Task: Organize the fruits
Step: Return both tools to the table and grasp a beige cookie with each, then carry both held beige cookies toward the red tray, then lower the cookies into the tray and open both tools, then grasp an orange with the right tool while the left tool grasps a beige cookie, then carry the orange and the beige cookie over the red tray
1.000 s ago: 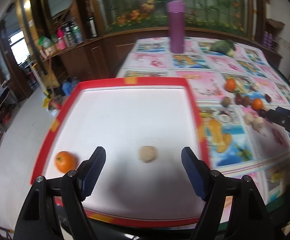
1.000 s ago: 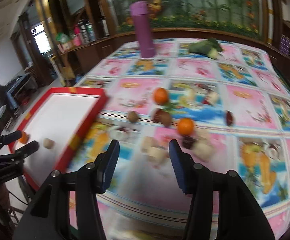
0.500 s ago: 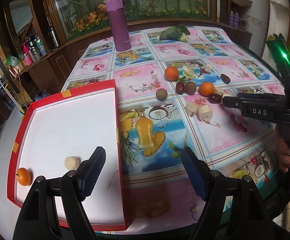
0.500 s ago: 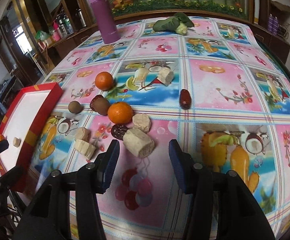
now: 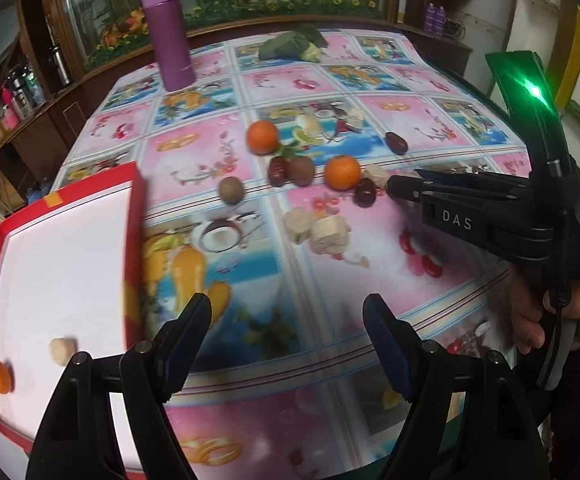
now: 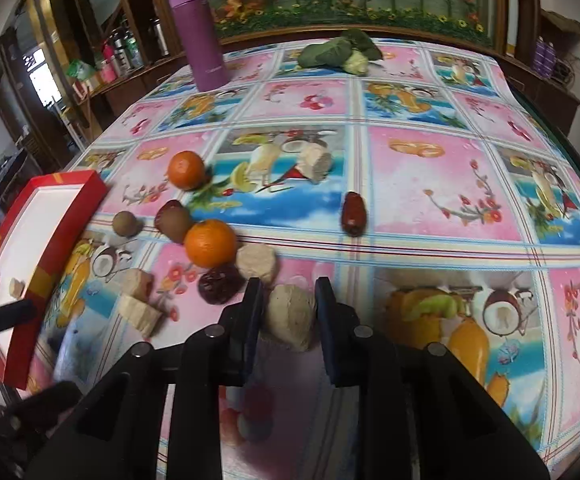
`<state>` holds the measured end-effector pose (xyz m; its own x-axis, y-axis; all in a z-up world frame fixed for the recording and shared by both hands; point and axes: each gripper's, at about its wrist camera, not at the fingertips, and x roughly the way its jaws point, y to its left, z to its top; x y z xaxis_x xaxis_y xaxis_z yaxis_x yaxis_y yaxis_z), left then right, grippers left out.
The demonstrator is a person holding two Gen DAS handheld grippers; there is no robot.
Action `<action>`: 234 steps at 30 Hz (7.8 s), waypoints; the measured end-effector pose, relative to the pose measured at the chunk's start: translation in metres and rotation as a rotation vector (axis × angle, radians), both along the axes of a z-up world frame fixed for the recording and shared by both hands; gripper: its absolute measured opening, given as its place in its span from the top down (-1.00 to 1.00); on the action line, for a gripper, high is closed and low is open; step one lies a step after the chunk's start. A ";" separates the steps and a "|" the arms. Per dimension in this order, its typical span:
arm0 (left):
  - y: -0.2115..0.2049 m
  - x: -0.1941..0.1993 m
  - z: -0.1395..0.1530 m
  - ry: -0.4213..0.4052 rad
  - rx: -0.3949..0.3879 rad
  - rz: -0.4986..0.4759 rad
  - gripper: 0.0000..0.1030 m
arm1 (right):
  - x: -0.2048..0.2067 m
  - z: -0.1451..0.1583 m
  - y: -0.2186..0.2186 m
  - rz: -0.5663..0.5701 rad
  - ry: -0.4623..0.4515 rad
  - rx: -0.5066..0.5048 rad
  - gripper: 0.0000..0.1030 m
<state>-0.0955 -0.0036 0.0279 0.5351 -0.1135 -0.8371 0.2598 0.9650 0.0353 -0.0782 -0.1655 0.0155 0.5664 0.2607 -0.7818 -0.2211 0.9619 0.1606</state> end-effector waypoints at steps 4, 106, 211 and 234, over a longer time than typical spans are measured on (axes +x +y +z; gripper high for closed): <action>-0.009 0.014 -0.007 0.021 -0.024 0.001 -0.50 | 0.005 0.000 -0.016 -0.068 0.024 0.050 0.45; 0.237 -0.030 0.009 -0.177 0.025 0.558 0.47 | -0.029 0.029 0.270 0.390 -0.029 0.019 0.46; 0.013 0.061 -0.023 -0.001 -0.060 0.030 0.58 | 0.025 0.009 -0.043 -0.003 0.001 -0.072 0.37; 0.017 0.062 -0.023 0.004 -0.103 0.025 0.39 | 0.031 0.006 -0.056 -0.025 0.070 0.049 0.37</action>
